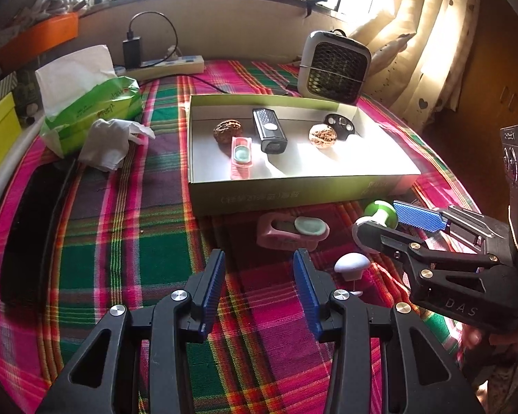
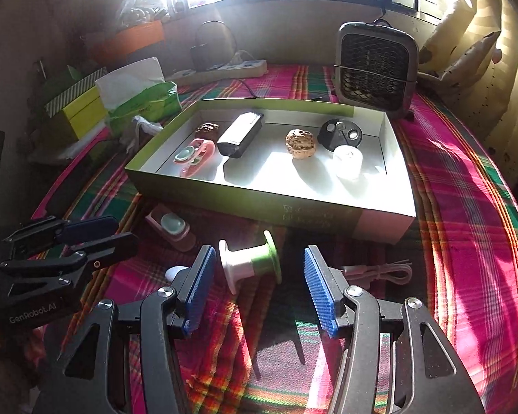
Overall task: Organize objects
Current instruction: 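Close the right gripper on the white spool with green end, then close the left gripper on the second pink holder while the right gripper holds the spool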
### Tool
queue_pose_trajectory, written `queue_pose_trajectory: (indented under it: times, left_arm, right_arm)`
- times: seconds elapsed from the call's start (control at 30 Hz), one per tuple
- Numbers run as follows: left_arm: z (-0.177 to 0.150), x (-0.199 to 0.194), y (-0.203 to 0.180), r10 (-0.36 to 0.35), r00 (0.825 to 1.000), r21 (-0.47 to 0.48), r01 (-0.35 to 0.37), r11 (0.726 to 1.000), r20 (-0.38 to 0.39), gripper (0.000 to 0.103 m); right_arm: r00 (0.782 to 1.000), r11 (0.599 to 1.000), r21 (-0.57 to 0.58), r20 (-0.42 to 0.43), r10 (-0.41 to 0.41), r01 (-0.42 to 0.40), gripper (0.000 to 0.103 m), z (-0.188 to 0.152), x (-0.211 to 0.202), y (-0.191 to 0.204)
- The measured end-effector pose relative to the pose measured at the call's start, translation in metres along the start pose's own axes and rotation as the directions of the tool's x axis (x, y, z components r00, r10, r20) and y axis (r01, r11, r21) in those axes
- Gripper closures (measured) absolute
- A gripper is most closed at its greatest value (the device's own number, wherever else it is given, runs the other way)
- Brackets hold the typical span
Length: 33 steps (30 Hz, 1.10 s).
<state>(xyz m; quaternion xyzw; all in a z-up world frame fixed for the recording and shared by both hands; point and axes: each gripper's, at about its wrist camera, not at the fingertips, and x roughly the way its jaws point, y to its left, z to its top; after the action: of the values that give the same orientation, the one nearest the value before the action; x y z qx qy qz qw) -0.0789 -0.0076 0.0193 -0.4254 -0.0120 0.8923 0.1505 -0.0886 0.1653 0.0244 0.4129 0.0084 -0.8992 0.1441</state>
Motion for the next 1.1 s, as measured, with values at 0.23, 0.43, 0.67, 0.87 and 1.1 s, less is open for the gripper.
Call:
queue_pose_trajectory:
  times: [0.23,0.43,0.67,0.87,1.1]
  left_arm:
    - [0.007,0.005,-0.007,-0.027,1.0,0.054,0.027,0.998,0.0,0.062]
    - [0.013,0.009,-0.012,-0.048,0.999,0.085,0.049,0.995,-0.007,0.061]
    - [0.015,0.011,-0.015,-0.081,0.997,0.103,0.082,0.991,-0.017,0.061]
    - [0.019,0.009,-0.014,-0.069,0.998,0.121,0.068,0.99,0.004,0.061]
    - [0.025,0.016,-0.013,-0.107,0.994,0.144,0.106,0.984,-0.004,0.061]
  right_arm:
    - [1.0,1.0,-0.009,0.004,-0.007,0.007,0.054,0.002,0.001,-0.003]
    - [1.0,1.0,-0.026,0.009,-0.004,0.004,0.07,0.003,-0.002,0.0]
    - [1.0,1.0,-0.019,0.006,0.004,-0.004,0.07,0.002,-0.004,-0.001]
    - [1.0,1.0,-0.005,0.007,0.008,-0.008,0.07,0.001,-0.002,-0.001]
    - [1.0,1.0,0.003,0.011,0.01,-0.01,0.07,0.0,-0.003,-0.002]
